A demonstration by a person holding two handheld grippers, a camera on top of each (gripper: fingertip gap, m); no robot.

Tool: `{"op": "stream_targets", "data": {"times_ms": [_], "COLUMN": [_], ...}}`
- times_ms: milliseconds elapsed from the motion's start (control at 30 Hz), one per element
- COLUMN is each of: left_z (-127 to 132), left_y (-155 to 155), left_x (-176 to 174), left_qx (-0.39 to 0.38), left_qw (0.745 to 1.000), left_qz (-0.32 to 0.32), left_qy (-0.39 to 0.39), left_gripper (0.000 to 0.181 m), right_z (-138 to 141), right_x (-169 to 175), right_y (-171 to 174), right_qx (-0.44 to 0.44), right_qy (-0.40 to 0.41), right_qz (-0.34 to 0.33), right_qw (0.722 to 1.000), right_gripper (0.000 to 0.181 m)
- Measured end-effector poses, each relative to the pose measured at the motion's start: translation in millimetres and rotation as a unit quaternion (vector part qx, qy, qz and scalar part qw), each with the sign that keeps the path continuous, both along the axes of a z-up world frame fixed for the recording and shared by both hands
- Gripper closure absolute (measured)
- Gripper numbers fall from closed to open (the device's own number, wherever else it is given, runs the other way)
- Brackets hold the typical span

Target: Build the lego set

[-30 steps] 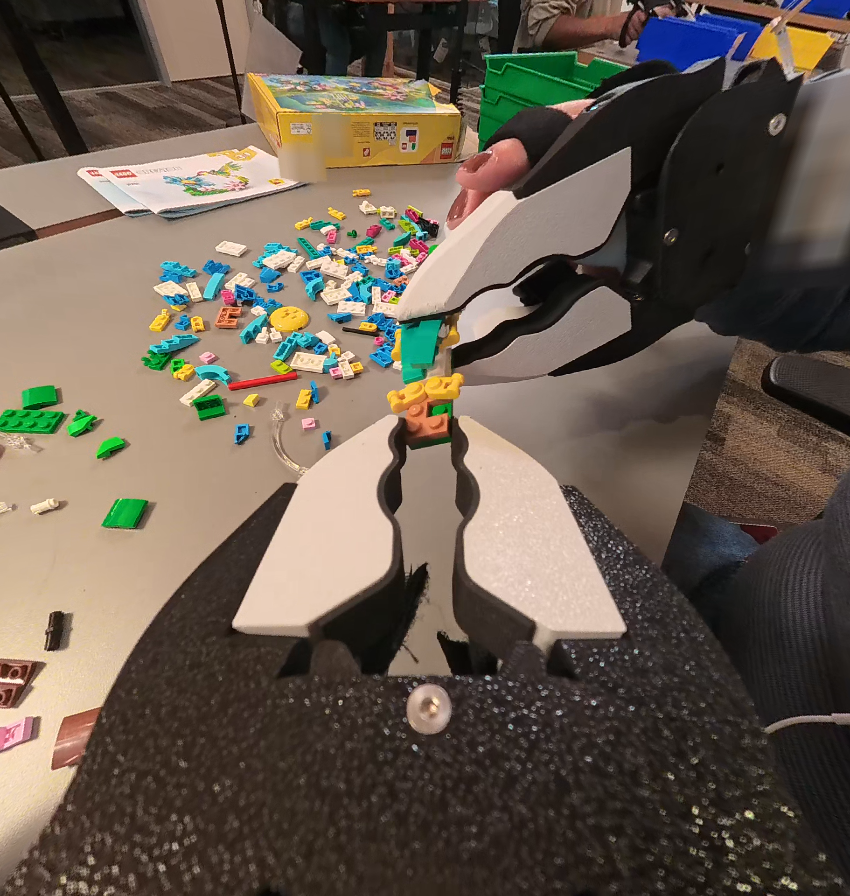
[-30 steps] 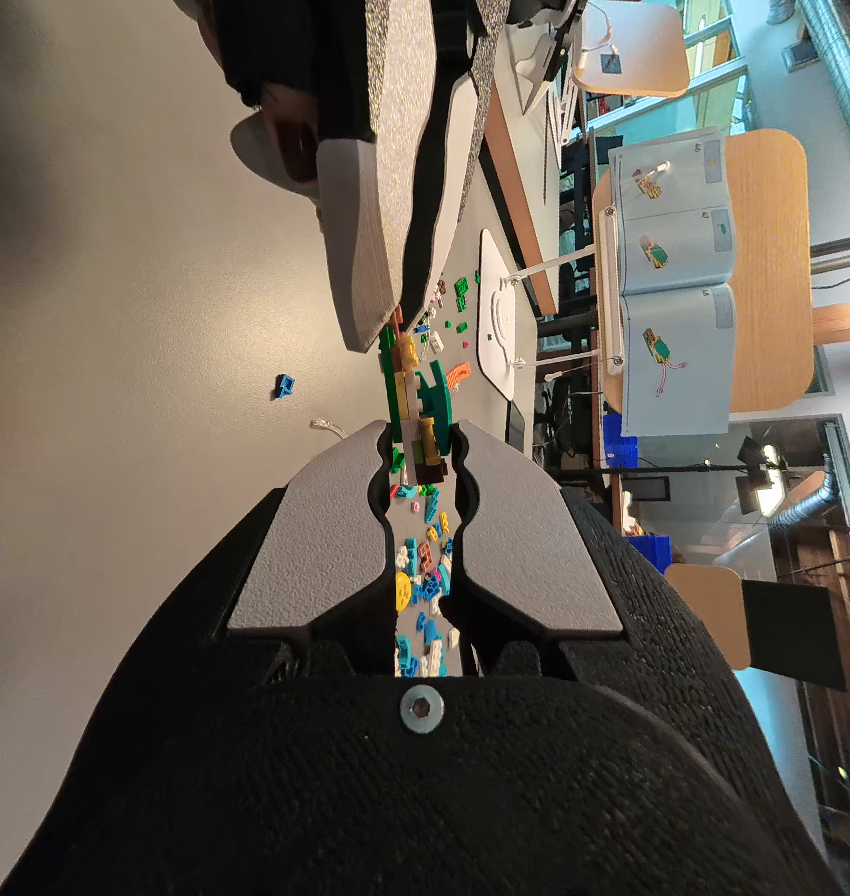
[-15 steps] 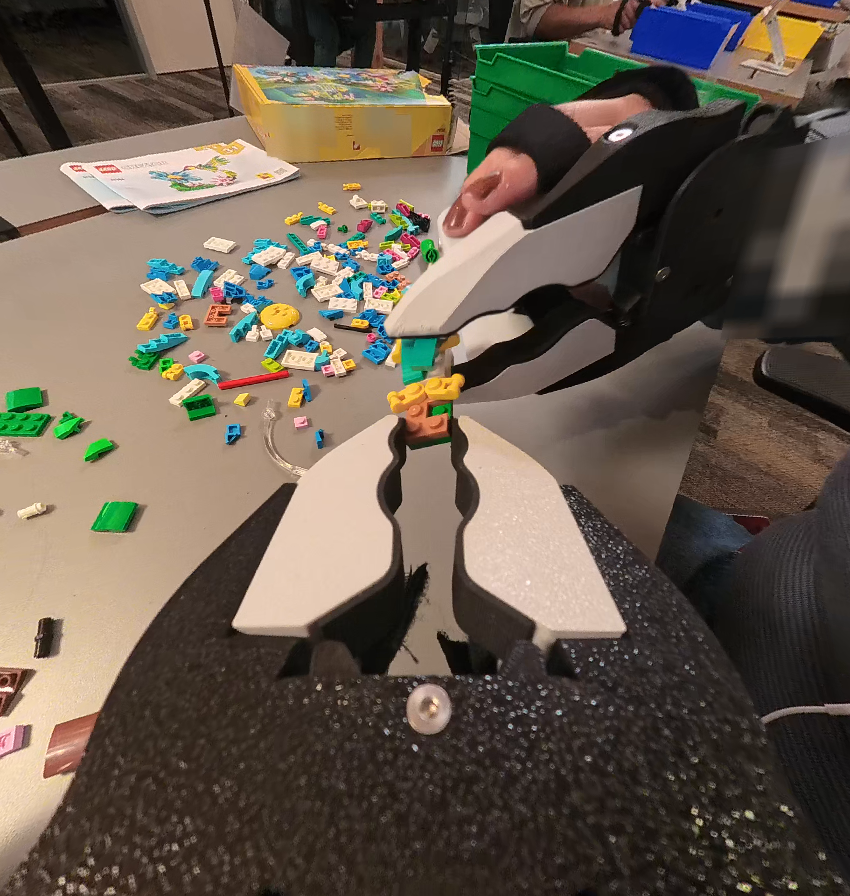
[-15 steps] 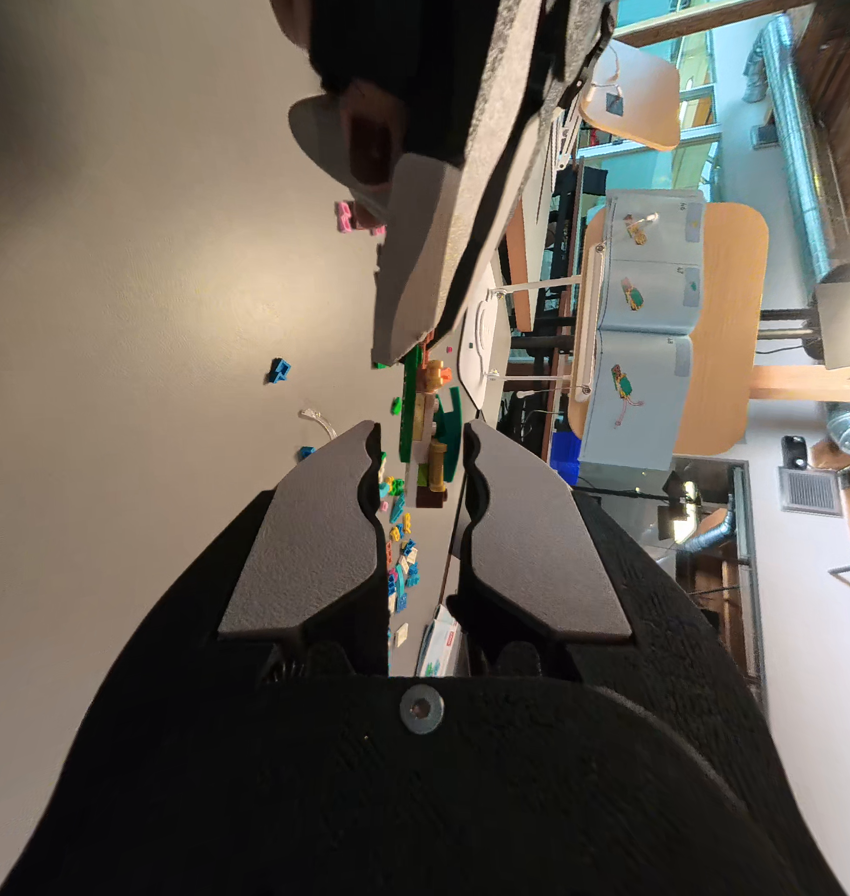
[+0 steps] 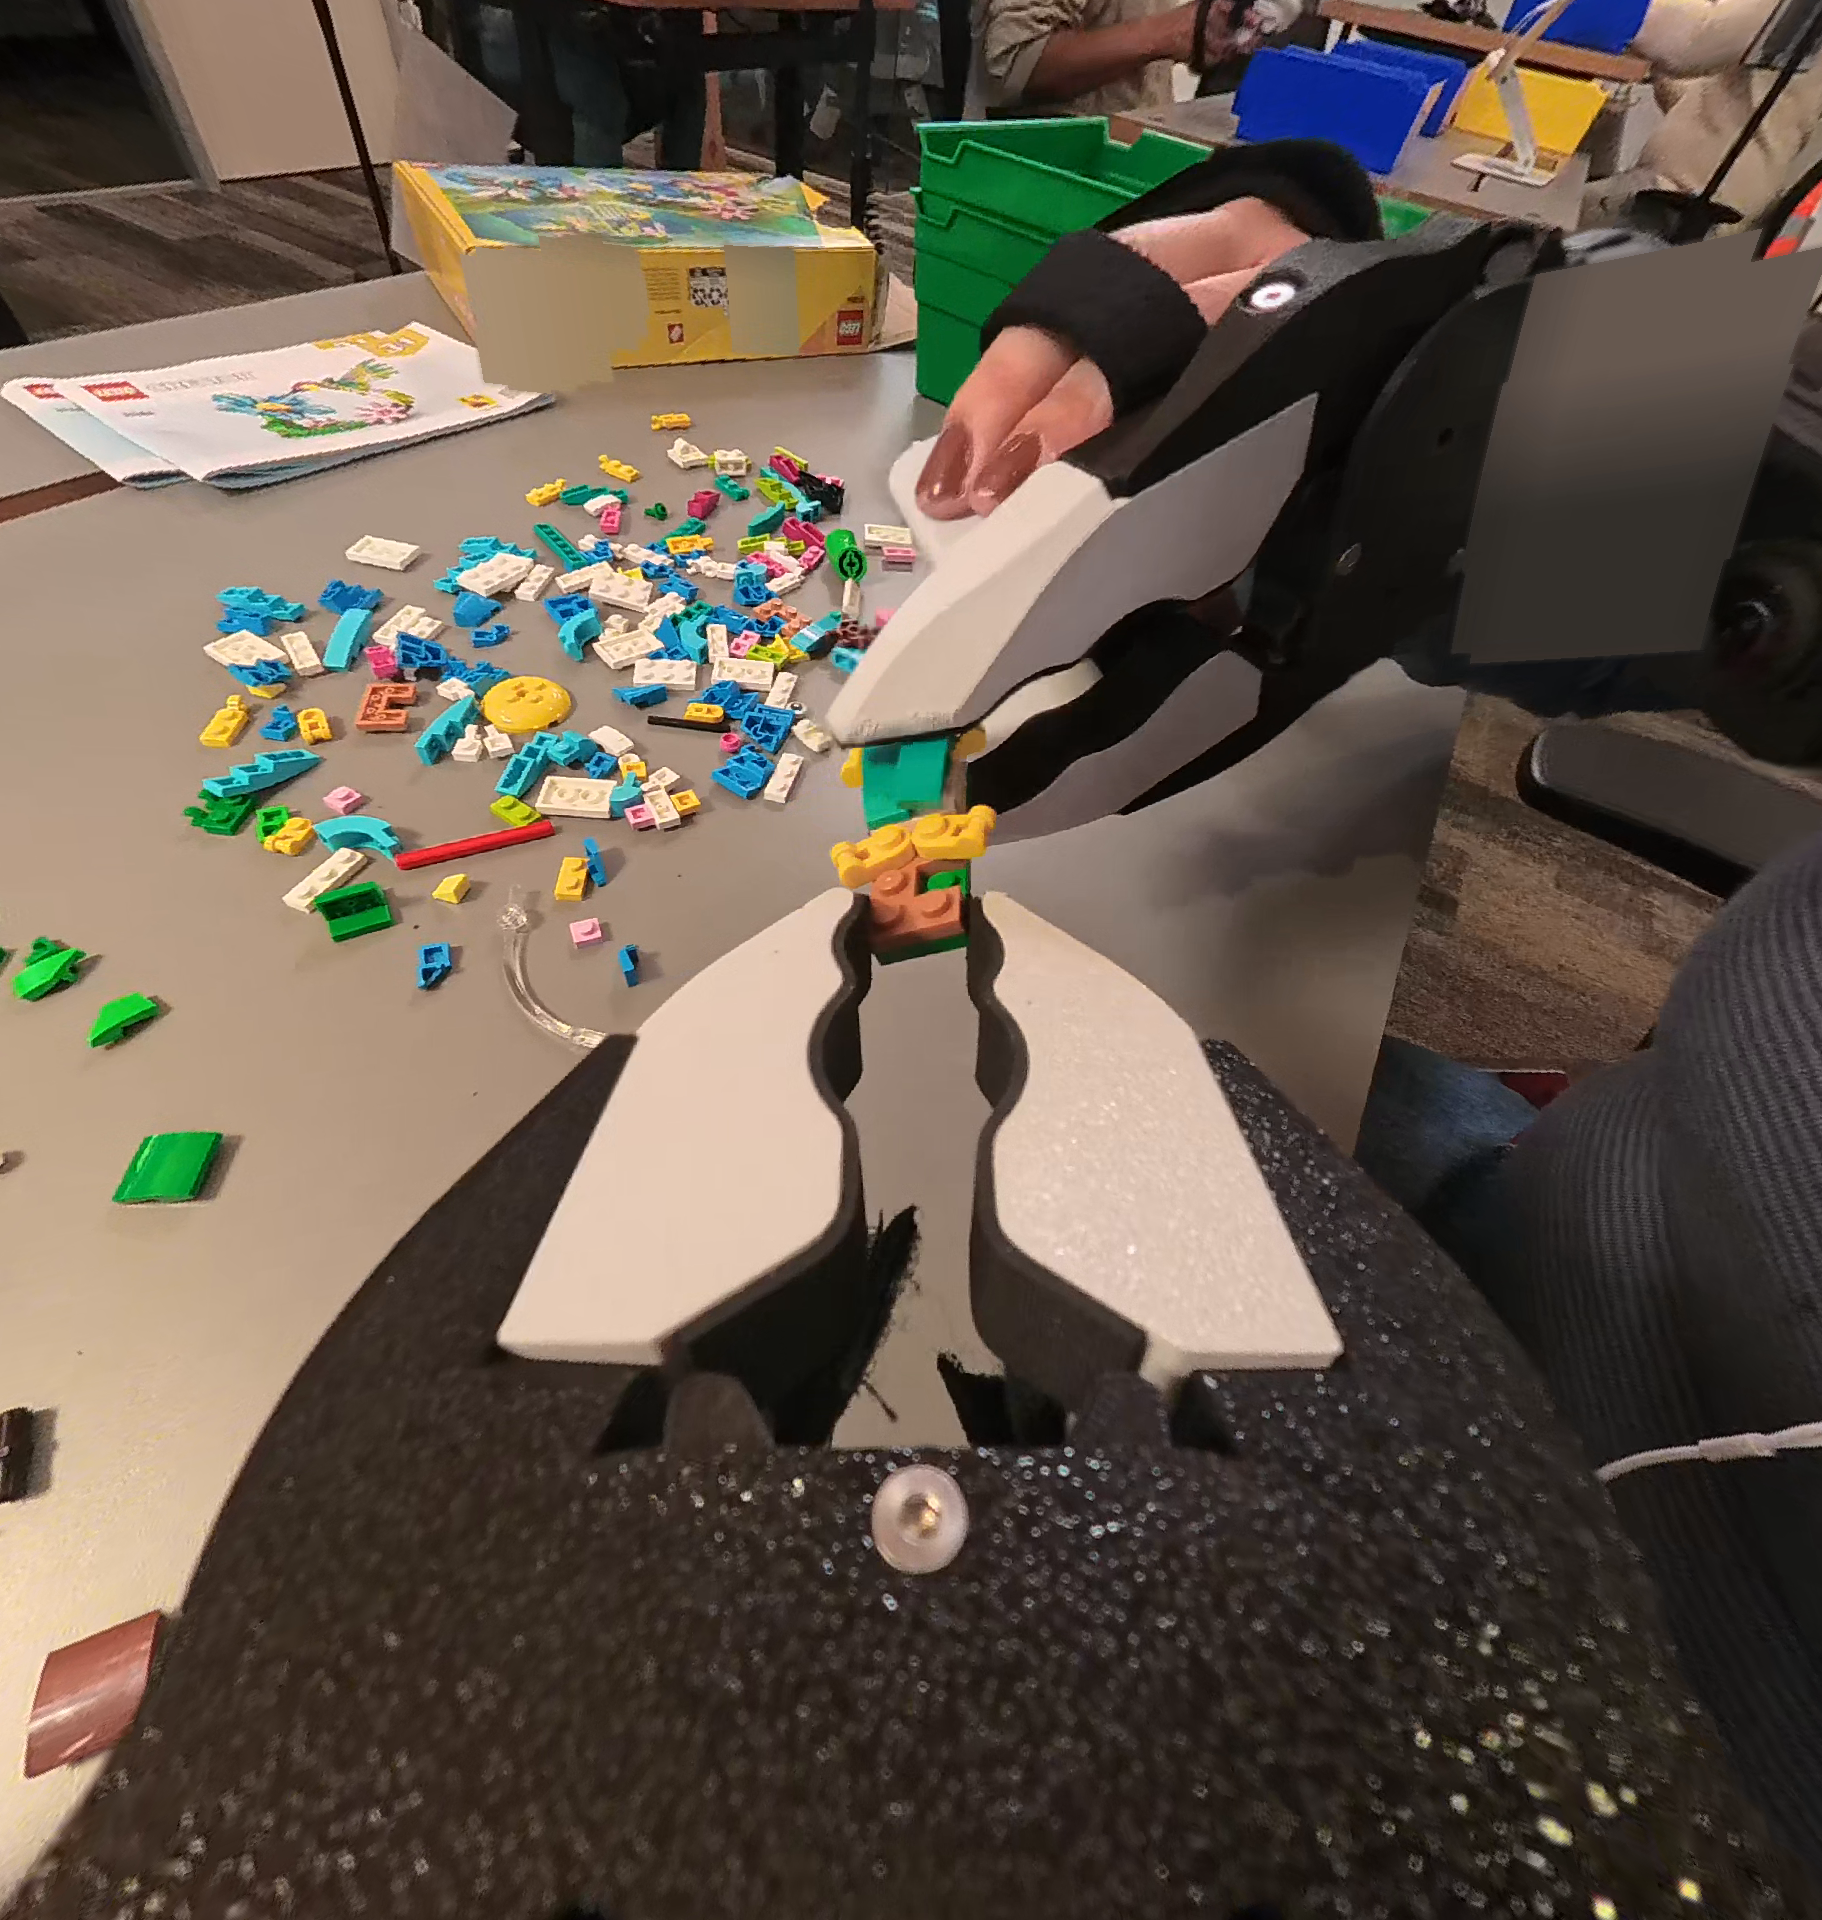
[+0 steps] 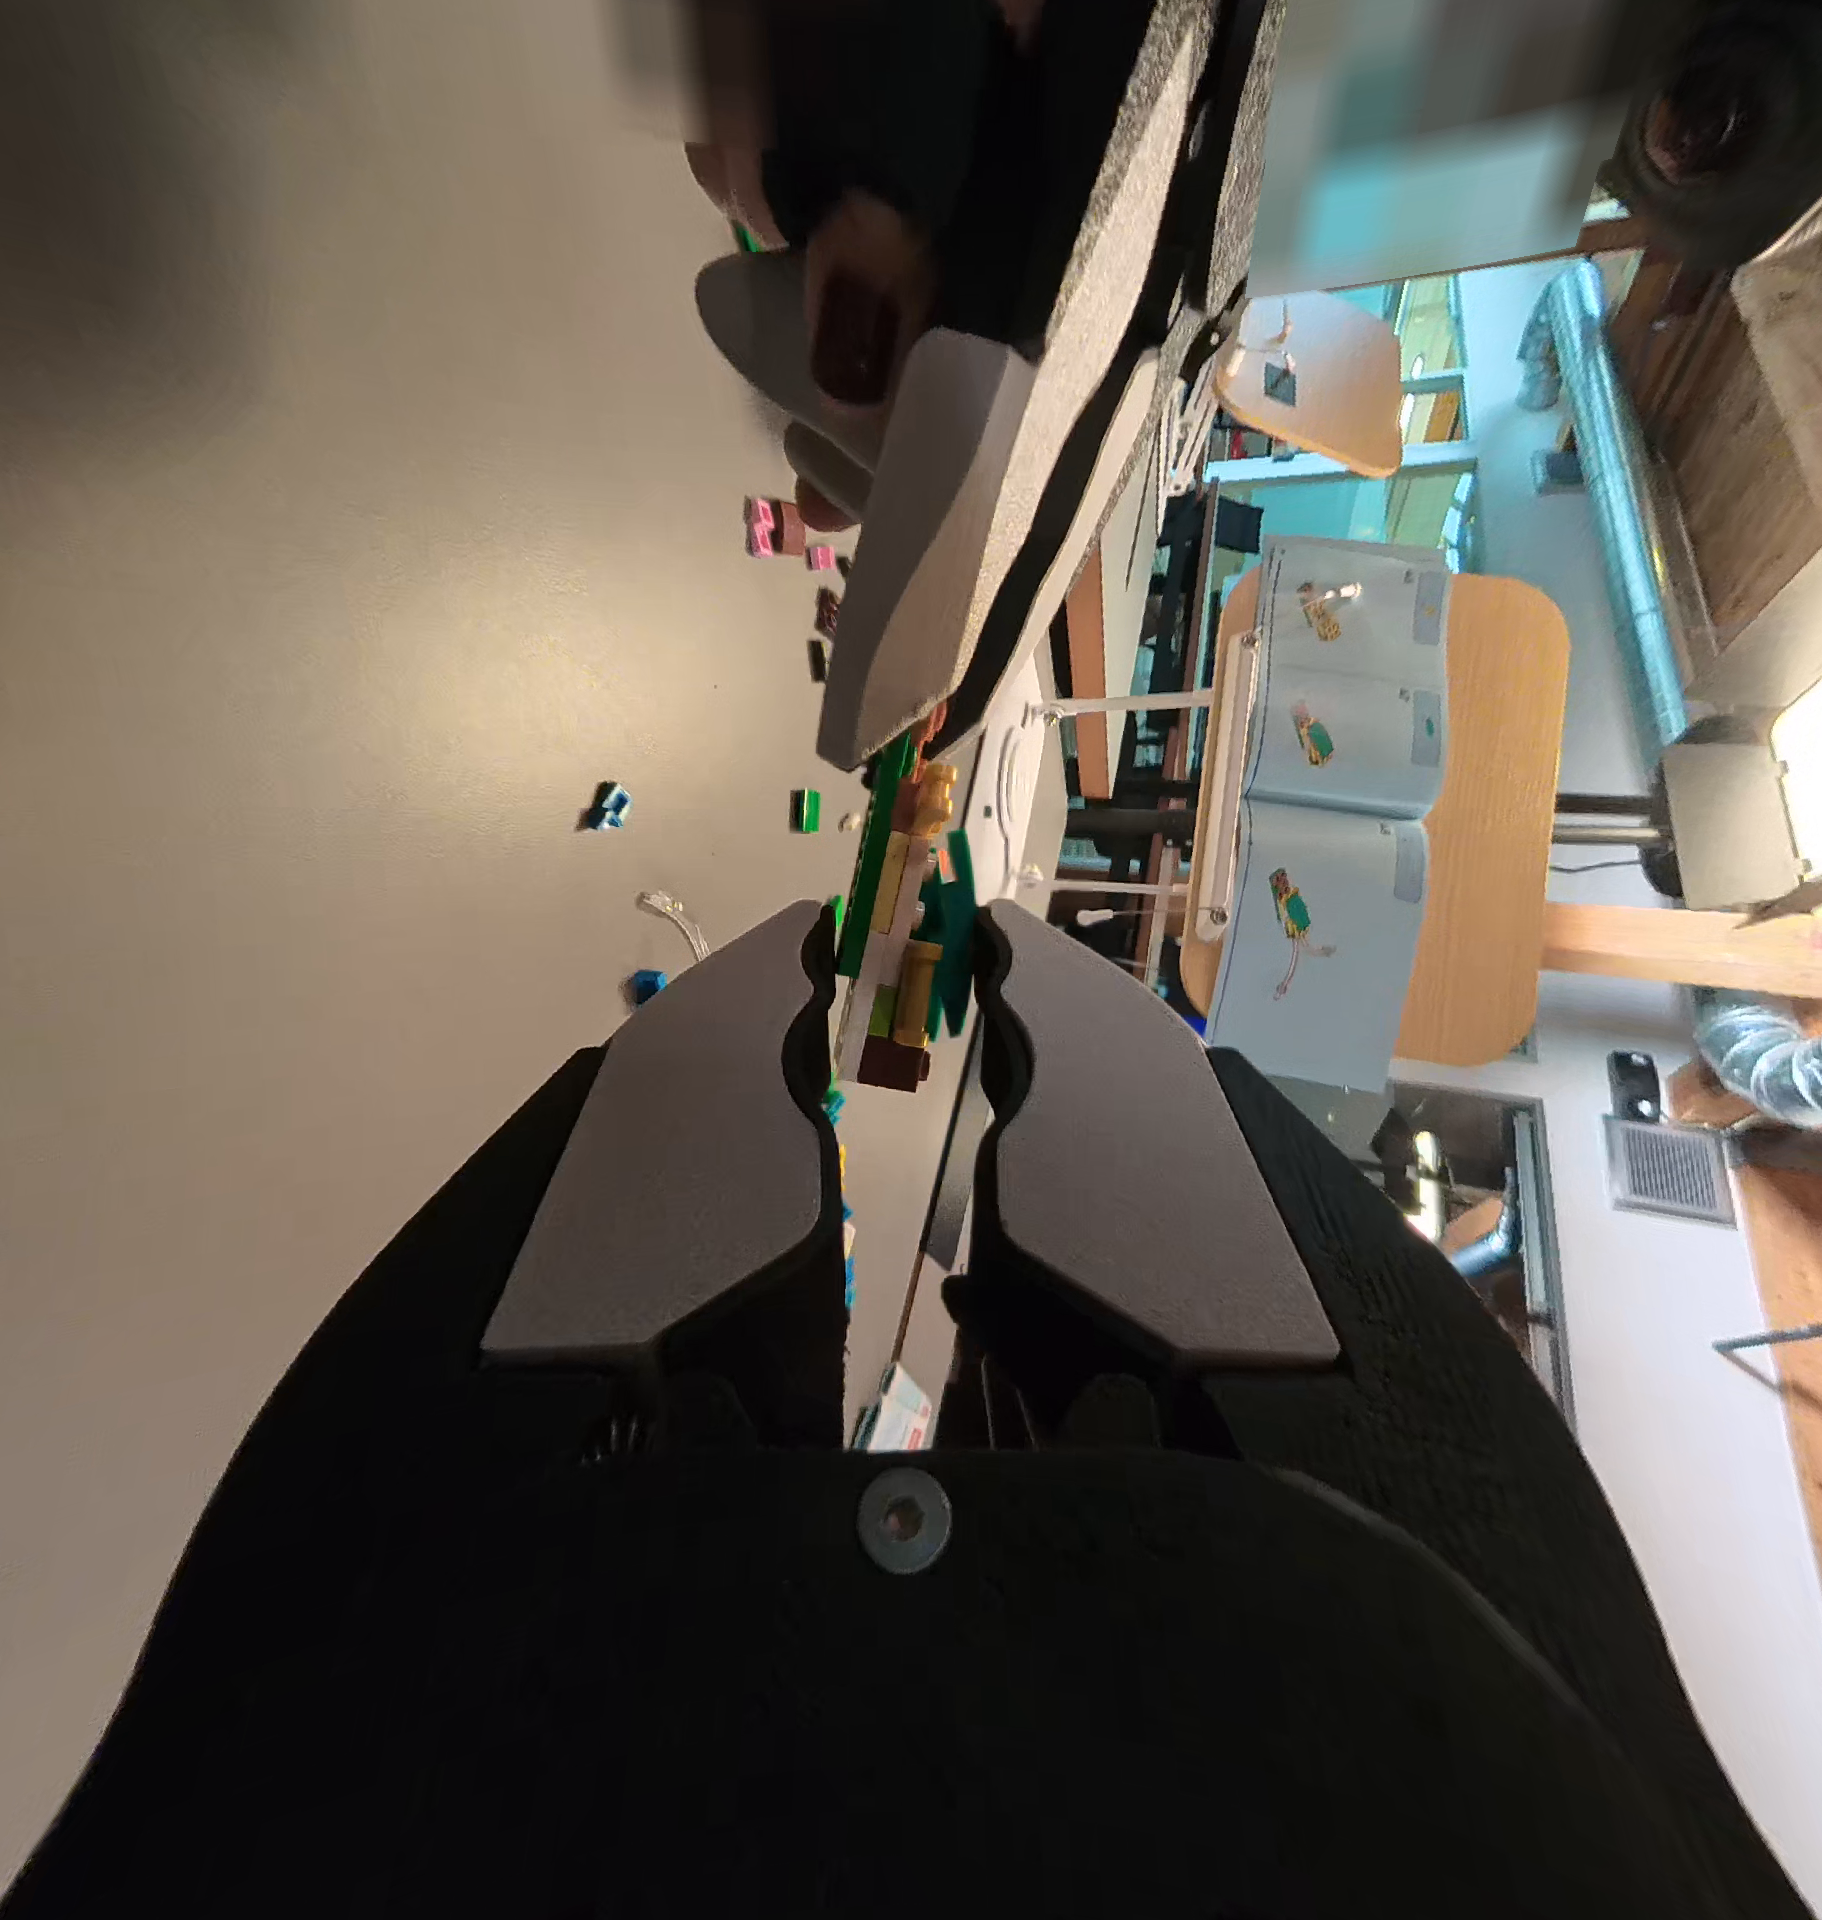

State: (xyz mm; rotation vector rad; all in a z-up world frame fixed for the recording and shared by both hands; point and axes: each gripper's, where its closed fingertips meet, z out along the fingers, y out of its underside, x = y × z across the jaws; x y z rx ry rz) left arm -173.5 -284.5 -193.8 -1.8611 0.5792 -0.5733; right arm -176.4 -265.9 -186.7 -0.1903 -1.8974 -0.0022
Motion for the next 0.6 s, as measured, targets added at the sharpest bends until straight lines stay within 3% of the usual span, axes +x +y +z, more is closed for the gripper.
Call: {"op": "stream_targets", "data": {"times_ms": [133, 600], "left_z": [1.8, 8.6], "left_y": [-3.4, -7.3], "left_x": [3.5, 5.4], "left_qx": [0.002, 0.015], "left_qw": [1.000, 0.999], "left_qz": [-0.018, -0.040], "left_qy": [-0.002, -0.017], "left_gripper": [0.164, 0.164], "right_z": [0.4, 6.6], "right_x": [4.0, 6.3], "right_y": [-5.4, -8.1], "right_qx": [-0.024, -0.076], "right_qy": [-0.005, -0.015], "right_qz": [0.024, 0.000], "right_qw": [0.999, 0.997], "right_gripper": [0.158, 0.159]}}
